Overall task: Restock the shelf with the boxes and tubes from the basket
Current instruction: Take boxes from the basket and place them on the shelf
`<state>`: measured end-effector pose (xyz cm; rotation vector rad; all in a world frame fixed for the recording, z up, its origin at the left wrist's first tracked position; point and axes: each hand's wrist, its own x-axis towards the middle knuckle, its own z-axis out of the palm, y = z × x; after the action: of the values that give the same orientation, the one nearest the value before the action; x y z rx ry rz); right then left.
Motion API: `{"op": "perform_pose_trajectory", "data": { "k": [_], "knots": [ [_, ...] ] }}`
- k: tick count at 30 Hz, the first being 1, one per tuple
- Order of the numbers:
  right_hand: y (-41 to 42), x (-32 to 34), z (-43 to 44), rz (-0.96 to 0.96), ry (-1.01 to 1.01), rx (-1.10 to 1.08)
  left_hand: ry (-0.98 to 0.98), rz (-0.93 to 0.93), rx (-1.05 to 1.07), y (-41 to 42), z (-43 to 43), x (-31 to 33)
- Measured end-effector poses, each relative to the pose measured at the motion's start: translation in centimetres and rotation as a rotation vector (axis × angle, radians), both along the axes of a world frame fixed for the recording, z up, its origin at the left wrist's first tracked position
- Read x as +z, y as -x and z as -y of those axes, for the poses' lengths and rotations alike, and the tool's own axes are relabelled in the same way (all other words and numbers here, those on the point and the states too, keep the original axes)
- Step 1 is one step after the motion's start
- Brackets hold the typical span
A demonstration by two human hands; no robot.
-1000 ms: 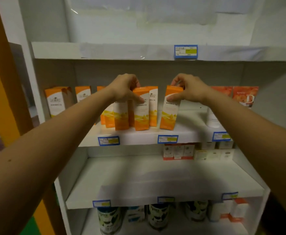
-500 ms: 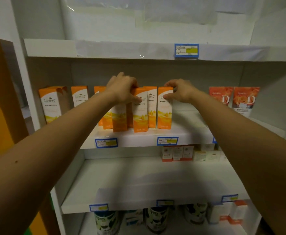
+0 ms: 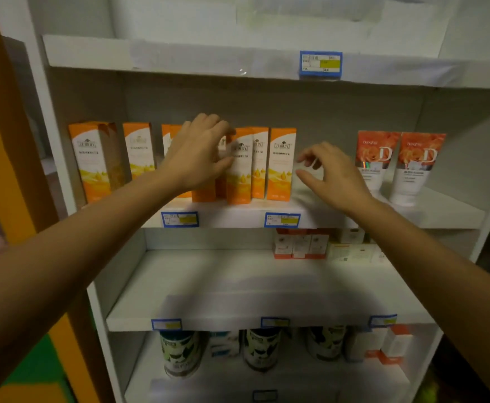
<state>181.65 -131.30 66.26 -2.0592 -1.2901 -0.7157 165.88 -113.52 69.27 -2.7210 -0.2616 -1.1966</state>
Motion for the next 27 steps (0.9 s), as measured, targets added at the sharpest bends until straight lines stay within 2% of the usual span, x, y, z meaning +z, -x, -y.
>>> {"op": "perform_pose_trajectory", "data": {
  "k": [2, 5, 11, 16, 21, 27],
  "knots": [
    [0.7, -2.2, 0.4, -0.031, 0.044, 0.029, -0.07, 0.008, -0.025, 1.2, 0.3, -2.2],
    [1.6, -6.3, 0.5, -0.072, 0.115, 0.071, -0.092, -0.082, -0.049, 2.8, 0.7, -6.1],
    [3.2, -16.0, 0.7, -0.199, 0.248, 0.186, 0.11, -0.343, -0.092, 4.4, 1.1, -16.4],
    [4.4, -24.1, 1.0, -0.391, 0.418, 0.178, 0.262, -0.525, -0.038, 4.5, 1.3, -25.6],
    [5.0, -32.7, 1.8, -0.438, 0.548, 0.13, 0.375, -0.734, 0.023, 5.1, 1.6, -34.4],
    [6.2, -43.1, 3.0, -0.594, 0.725, 0.093, 0.468, -0.955, 0.062, 6.3, 2.5, -44.2]
  ]
}}
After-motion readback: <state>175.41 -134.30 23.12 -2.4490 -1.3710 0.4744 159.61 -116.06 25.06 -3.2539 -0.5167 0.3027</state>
